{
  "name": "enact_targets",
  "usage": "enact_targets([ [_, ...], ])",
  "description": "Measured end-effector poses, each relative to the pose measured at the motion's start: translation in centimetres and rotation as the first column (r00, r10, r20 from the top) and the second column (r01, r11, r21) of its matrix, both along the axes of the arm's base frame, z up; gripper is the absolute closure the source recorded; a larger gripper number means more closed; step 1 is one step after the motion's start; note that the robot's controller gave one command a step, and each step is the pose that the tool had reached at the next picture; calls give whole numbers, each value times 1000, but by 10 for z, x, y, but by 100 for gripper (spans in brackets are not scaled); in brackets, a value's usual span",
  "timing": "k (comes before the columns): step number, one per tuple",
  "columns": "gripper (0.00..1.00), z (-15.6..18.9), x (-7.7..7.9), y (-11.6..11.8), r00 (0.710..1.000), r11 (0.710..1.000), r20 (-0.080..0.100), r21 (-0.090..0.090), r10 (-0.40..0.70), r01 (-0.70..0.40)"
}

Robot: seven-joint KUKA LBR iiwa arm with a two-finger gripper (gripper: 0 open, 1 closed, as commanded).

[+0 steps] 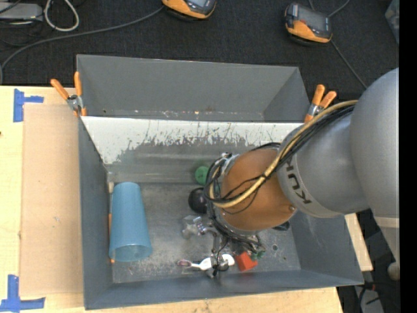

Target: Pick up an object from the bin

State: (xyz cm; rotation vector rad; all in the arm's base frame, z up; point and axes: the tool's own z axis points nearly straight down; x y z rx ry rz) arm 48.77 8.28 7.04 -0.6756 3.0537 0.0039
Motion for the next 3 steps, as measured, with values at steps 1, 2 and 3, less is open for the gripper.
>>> enact_targets([
  [1,100,-1,-10,-7,993,994,-16,-3,-113,113],
  [2,100,-1,-10,-7,993,994,-16,-3,-114,114],
  [3,100,36,-13,-7,993,994,-26,-6,-114,113],
])
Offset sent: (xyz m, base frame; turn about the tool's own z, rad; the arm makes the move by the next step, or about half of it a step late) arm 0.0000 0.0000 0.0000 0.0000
